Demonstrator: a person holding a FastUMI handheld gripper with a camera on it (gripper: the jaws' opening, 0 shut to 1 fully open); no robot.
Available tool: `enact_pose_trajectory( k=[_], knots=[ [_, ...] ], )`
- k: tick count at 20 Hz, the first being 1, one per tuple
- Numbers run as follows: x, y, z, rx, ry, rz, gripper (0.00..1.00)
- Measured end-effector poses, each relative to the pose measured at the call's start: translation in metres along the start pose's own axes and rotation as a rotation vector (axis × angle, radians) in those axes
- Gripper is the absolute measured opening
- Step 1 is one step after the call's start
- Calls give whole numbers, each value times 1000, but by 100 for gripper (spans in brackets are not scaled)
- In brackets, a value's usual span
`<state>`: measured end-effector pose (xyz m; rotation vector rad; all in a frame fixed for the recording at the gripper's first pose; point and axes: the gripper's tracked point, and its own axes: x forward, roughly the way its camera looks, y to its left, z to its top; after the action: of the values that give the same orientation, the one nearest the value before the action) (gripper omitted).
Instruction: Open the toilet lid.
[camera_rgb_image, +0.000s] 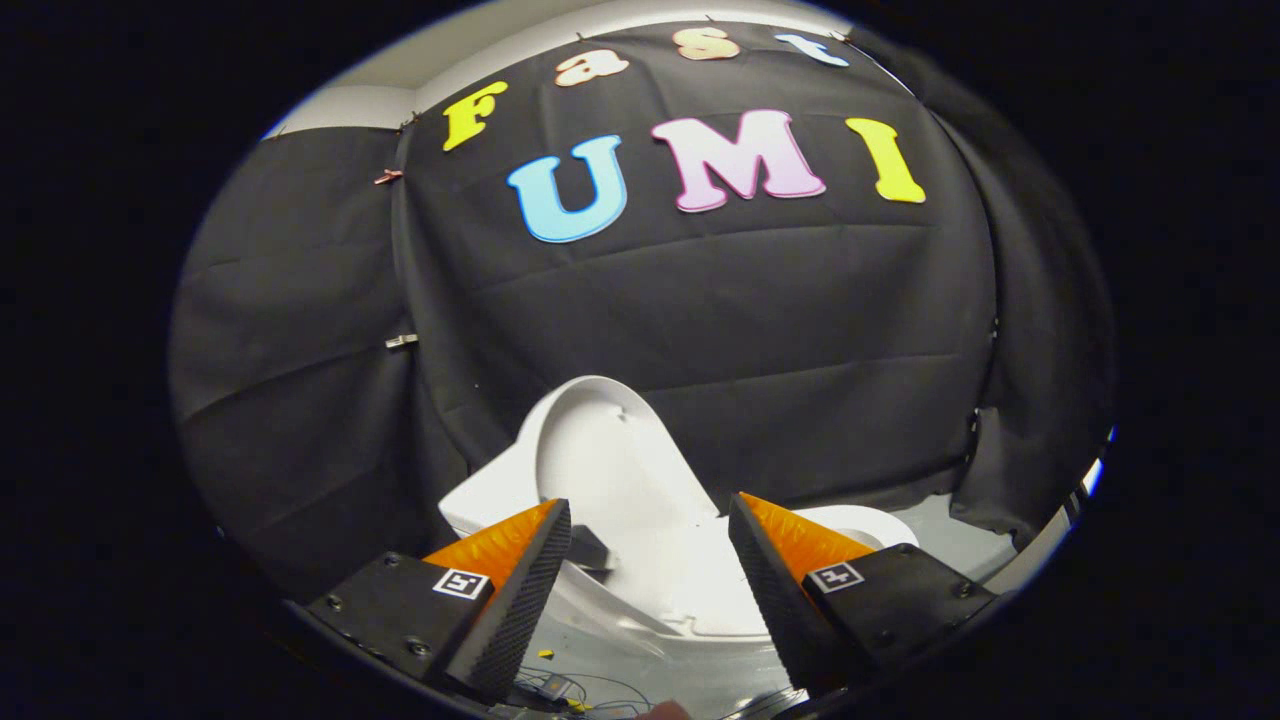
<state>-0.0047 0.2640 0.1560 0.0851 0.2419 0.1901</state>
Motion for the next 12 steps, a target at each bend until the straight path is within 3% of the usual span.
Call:
enact_pose_trajectory(
  k=[6,12],
  knots=[
    [7,-128,-42,54,40,-130,99],
    [14,-186,-51,34,39,-190,99]
  ],
)
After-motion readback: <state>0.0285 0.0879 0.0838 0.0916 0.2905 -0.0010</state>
